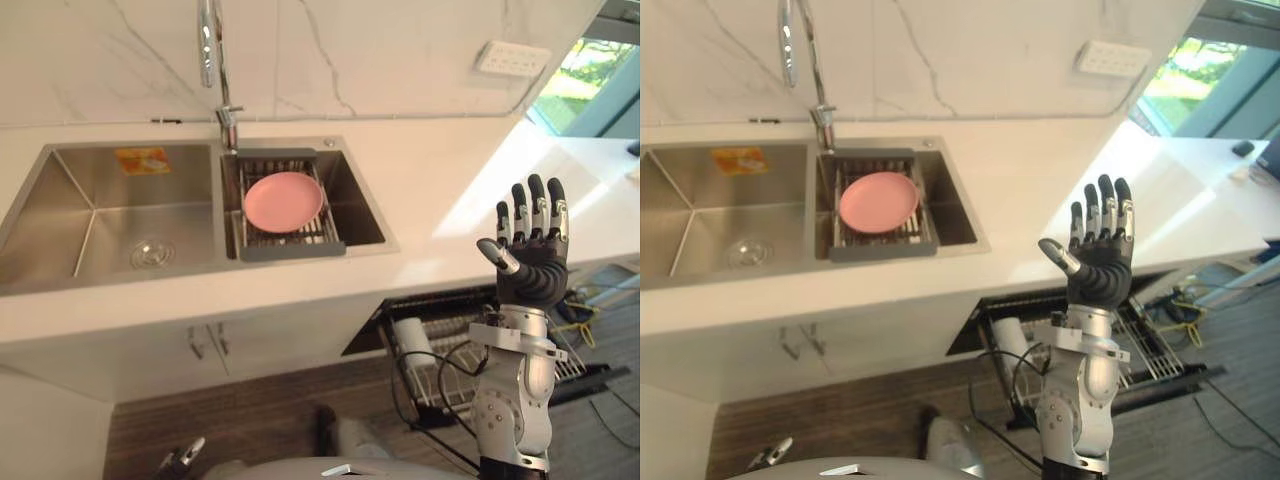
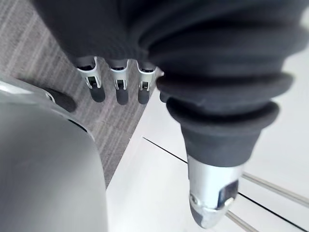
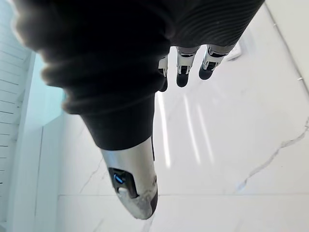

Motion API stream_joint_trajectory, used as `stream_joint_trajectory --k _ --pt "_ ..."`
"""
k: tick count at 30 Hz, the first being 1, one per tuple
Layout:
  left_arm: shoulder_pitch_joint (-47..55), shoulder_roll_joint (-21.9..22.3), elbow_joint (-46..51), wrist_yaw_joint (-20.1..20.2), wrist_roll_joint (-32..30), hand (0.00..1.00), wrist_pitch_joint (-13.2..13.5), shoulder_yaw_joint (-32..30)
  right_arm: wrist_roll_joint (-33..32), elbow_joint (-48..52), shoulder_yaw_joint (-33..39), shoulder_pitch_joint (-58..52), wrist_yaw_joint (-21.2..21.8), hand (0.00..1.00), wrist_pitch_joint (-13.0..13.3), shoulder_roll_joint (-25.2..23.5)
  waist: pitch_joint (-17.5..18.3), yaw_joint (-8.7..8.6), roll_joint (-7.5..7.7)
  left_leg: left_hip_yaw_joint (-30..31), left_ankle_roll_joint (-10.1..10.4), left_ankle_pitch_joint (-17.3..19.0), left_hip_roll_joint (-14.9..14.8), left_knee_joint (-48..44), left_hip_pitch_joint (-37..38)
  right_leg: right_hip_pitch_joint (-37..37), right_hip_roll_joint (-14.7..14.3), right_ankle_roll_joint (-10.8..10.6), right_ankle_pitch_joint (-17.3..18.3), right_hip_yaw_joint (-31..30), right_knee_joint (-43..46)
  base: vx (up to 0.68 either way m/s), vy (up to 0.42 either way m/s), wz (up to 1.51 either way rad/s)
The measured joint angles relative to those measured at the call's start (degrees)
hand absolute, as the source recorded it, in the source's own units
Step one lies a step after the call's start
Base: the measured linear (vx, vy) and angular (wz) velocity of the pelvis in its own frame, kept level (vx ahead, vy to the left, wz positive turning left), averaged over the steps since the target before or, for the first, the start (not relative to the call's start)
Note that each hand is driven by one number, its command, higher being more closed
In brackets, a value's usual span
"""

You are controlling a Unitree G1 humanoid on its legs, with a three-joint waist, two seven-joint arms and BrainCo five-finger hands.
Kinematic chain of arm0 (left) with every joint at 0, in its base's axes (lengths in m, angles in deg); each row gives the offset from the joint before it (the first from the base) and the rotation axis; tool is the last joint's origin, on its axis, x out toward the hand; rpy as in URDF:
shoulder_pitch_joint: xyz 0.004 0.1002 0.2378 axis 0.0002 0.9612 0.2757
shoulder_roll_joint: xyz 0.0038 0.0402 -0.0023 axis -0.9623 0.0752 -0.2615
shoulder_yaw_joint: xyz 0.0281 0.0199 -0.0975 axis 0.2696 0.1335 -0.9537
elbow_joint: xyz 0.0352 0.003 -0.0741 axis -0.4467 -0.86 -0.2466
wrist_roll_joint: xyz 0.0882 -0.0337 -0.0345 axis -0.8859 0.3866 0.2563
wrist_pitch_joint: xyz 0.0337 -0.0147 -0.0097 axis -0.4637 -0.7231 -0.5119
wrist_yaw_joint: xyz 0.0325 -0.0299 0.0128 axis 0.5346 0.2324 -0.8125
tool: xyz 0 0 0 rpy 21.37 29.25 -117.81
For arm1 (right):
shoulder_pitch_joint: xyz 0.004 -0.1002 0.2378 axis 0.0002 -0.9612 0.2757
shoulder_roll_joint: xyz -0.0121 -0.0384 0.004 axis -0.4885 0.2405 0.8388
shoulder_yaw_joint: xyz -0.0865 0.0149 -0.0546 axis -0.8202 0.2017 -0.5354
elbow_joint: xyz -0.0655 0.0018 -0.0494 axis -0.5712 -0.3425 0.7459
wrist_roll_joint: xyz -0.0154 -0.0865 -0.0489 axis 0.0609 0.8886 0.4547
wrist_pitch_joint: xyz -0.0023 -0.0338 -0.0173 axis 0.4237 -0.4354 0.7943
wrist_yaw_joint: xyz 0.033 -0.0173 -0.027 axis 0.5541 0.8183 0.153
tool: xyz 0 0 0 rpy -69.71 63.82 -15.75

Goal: Walk over to the sink, pick up the cup, carry it to the dishwasher, place the cup inside the dishwasher, then close the dishwasher door

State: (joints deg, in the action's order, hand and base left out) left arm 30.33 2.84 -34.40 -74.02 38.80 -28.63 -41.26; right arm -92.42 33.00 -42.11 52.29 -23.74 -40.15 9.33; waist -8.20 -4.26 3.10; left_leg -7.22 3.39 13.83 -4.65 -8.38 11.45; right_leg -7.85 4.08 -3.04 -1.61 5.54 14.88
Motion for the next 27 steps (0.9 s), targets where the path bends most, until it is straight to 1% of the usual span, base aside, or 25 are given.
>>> stream_joint_trajectory --k 1,2,3,4,5,7,8,13,15,16,17,19,22,24,26,27 --pt "0.2 1.9 0.6 0.0 -0.8 0.00 -0.2 0.0 0.0 1.4 0.5 -1.2 0.0 0.00 0.1 -0.1 0.5 0.13 -1.88 0.1 0.5 1.1 -1.9 -0.6 -0.3 1.2 -1.6 0.4 0.9 0.9 -2.5 0.23 -0.201 0.09" --pt "0.2 2.9 0.8 -0.1 -1.0 0.00 -0.3 -0.2 0.0 2.2 0.6 -1.7 0.0 0.00 0.1 -0.1 1.0 0.10 -3.12 0.3 0.5 1.1 -2.5 -0.5 -0.3 1.9 -2.1 0.6 0.8 1.4 -3.8 0.22 -0.146 0.20" --pt "0.2 4.6 0.9 -0.1 -1.2 0.00 -0.5 -1.1 0.0 3.2 0.6 -2.3 0.0 0.00 0.0 -0.1 1.8 -0.03 -4.81 0.5 0.5 0.9 -3.4 0.0 -0.3 2.9 -3.2 1.0 0.5 2.1 -5.9 0.21 -0.107 0.17" --pt "0.1 5.8 1.1 -0.1 -1.5 0.00 -0.5 -2.2 0.0 4.0 0.5 -2.2 0.0 0.00 -0.3 -0.1 2.0 0.14 -5.57 0.3 0.6 0.3 -3.9 1.0 0.6 4.2 -3.9 1.3 0.1 2.2 -7.3 0.20 -0.086 0.13" --pt "0.1 6.1 1.1 -0.1 -1.6 0.00 -0.4 -2.7 0.1 4.4 0.3 -2.2 0.0 0.00 -0.3 -0.1 2.1 0.39 -5.71 0.1 0.6 0.0 -4.0 1.3 1.0 4.7 -4.2 1.5 -0.2 2.2 -7.9 0.16 -0.059 0.01" --pt "0.1 6.4 1.3 -0.1 -1.7 0.00 -0.2 -3.6 0.3 4.7 -1.0 -1.7 1.0 0.00 -0.4 -0.2 2.4 0.99 -5.40 -0.7 0.4 -0.7 -4.3 1.6 1.7 6.3 -4.7 1.7 -1.1 2.2 -10.4 0.07 -0.026 -0.03" --pt "0.8 3.7 0.7 -2.5 -1.7 0.00 1.7 -2.0 0.8 4.2 -2.9 -0.2 2.6 0.00 -2.7 -0.2 2.2 2.71 -2.70 -0.9 1.2 -3.3 -1.7 5.4 -0.4 6.8 -2.9 1.4 -9.2 0.9 -19.6 0.00 0.000 0.00" --pt "0.8 3.7 0.6 -2.5 -1.7 0.00 1.7 -2.0 0.8 4.2 -2.9 -0.2 2.6 0.00 -2.7 -0.2 2.1 2.77 -2.82 -0.9 1.2 -3.3 -1.7 5.5 -0.6 6.8 -2.8 1.5 -9.2 1.2 -19.6 0.00 0.001 0.03" --pt "0.7 3.8 0.7 -2.5 -2.0 0.00 1.7 -2.6 0.1 4.1 -3.0 -0.2 2.6 0.00 -2.8 -0.3 2.1 2.86 -2.77 -1.3 0.7 -3.2 -1.8 5.4 -1.1 6.6 -2.2 1.0 -8.6 3.0 -20.0 -0.02 0.008 0.15" --pt "0.7 3.9 0.7 -2.5 -2.1 0.00 1.6 -2.8 0.0 4.1 -2.9 -0.2 2.6 0.00 -2.8 -0.4 2.1 2.91 -2.76 -1.8 0.7 -3.3 -1.9 5.4 -1.2 6.6 -2.1 1.1 -8.3 3.3 -20.0 -0.01 0.012 0.18" --pt "0.7 3.9 0.7 -2.6 -2.1 0.00 1.5 -3.3 0.0 4.1 -2.9 -0.2 2.5 0.00 -2.8 -0.4 2.1 2.95 -2.76 -3.4 0.7 -3.4 -2.3 5.4 -1.4 6.5 -1.8 1.1 -8.2 4.5 -20.0 0.00 0.012 0.22" --pt "0.6 4.1 0.7 -2.7 -2.2 0.00 1.3 -3.6 -0.3 4.0 -2.4 -0.2 2.5 0.00 -3.8 -0.4 2.2 2.97 -2.78 -5.5 1.2 -3.8 -2.8 5.4 -1.7 6.4 -1.2 0.8 -8.0 6.4 -20.0 0.02 0.021 0.22" --pt "0.1 4.1 0.7 -3.6 -3.3 0.00 1.0 -4.2 0.2 2.0 -0.5 0.3 2.3 0.00 -5.5 -0.3 2.8 4.07 -2.46 -6.6 2.0 -4.3 -2.7 5.5 -2.5 5.6 0.1 0.8 -8.2 10.5 -20.0 0.04 0.038 0.03" --pt "0.0 3.3 0.6 -3.7 -3.8 0.00 0.4 -3.4 4.2 -0.8 1.9 1.2 1.5 0.00 -7.0 0.1 3.2 4.05 -2.05 -7.0 2.2 -4.4 -2.7 5.5 -2.7 5.6 0.5 0.6 -8.6 11.9 -20.0 0.06 0.042 0.09" --pt "-0.4 2.8 0.2 -3.9 -3.9 0.00 -0.5 -3.1 11.4 -1.4 3.3 2.7 -0.8 0.00 -7.9 1.5 3.3 3.99 -1.83 -7.0 2.2 -4.4 -2.7 5.7 -2.8 5.6 0.5 0.5 -8.8 12.1 -20.0 0.06 0.031 0.07" --pt "-0.4 2.5 0.2 -4.0 -4.0 0.00 -0.9 -2.6 15.7 -1.7 3.3 4.0 -1.8 0.00 -8.4 3.6 3.4 3.79 -1.72 -7.1 2.2 -4.4 -2.7 5.7 -2.8 5.6 0.5 0.4 -8.8 12.2 -20.0 0.04 0.024 0.02"
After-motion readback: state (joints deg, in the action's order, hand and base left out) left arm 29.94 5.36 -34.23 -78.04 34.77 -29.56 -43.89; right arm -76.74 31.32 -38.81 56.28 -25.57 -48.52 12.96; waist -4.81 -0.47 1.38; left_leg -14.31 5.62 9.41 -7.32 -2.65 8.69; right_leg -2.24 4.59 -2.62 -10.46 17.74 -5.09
